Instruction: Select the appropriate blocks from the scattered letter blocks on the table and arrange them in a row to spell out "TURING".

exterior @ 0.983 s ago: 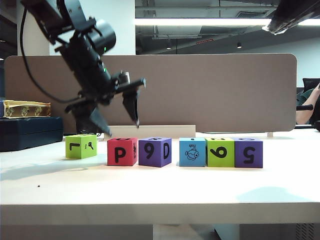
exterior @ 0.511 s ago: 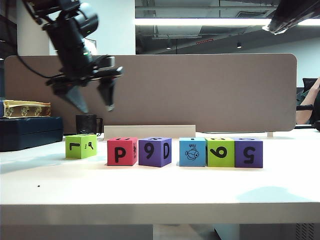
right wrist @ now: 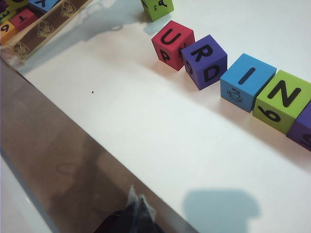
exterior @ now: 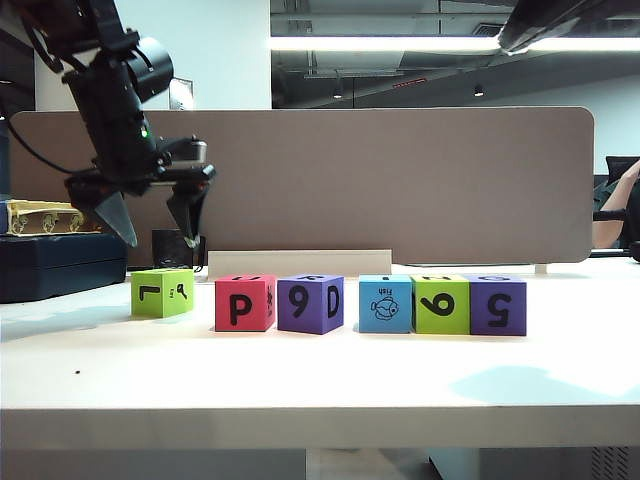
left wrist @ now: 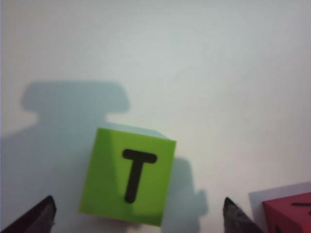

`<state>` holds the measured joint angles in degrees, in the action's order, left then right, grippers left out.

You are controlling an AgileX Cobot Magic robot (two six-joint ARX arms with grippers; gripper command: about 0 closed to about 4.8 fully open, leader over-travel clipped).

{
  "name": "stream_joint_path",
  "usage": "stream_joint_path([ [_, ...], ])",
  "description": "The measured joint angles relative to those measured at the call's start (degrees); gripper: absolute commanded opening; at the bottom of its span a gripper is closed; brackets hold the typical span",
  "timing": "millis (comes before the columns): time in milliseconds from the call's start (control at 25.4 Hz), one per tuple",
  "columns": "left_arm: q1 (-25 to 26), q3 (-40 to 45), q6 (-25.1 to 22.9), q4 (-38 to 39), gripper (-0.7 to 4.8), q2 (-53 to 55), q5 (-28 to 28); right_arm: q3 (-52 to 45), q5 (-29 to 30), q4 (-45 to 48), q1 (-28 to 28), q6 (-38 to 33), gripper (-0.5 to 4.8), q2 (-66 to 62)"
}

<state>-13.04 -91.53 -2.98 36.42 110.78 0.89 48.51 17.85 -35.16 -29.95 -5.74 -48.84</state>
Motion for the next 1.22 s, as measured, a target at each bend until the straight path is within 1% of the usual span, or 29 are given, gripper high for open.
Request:
stream_joint_path([
  [236, -0.13, 0.00, -0.02, -2.19, 4.39, 2.69, 0.17, 0.00, 0.07, 0.22, 0.00, 0.00, -0.01, -1.07],
  [393, -0.11, 0.00, -0.04, -3.50, 4.38, 4.17, -1.81, 0.00, 0.15, 0.24, 0.00, 0.00, -0.01, -1.05],
  [629, 0.02, -0.02, -0.04, -4.33, 4.25, 5.77, -2.21, 0.00, 0.15, 0.24, 0.00, 0.00, -0.01, -1.05],
  [668, 0.02, -0.02, -0.04, -4.39, 4.15, 5.92, -2.21, 0.00, 0.13, 0.24, 0.02, 0.00, -0.01, -1.07],
  [786, 0.09, -0.02, -0.09, -4.44, 3.25, 6.29, -2.23, 0.00, 0.15, 0.24, 0.00, 0.00, -0.01, -1.05],
  [865, 0.11, -0.02, -0.02, -4.46, 3.19, 6.51, -2.23, 0.00, 0.15, 0.24, 0.02, 0.00, -0.01, -1.05],
  [904, 0.13, 0.00, -0.04, -4.48, 3.00, 6.56, -2.23, 0.00, 0.15, 0.22, 0.02, 0.00, -0.02, -1.05],
  [1062, 0.13, 0.00, -0.04, -4.42, 2.75, 6.58, -2.21, 0.00, 0.13, 0.24, 0.02, 0.00, -0.01, -1.05],
  [1219, 0.13, 0.00, -0.02, -3.54, 2.75, 6.56, -2.19, 0.00, 0.13, 0.24, 0.02, 0.00, -0.01, -1.05],
])
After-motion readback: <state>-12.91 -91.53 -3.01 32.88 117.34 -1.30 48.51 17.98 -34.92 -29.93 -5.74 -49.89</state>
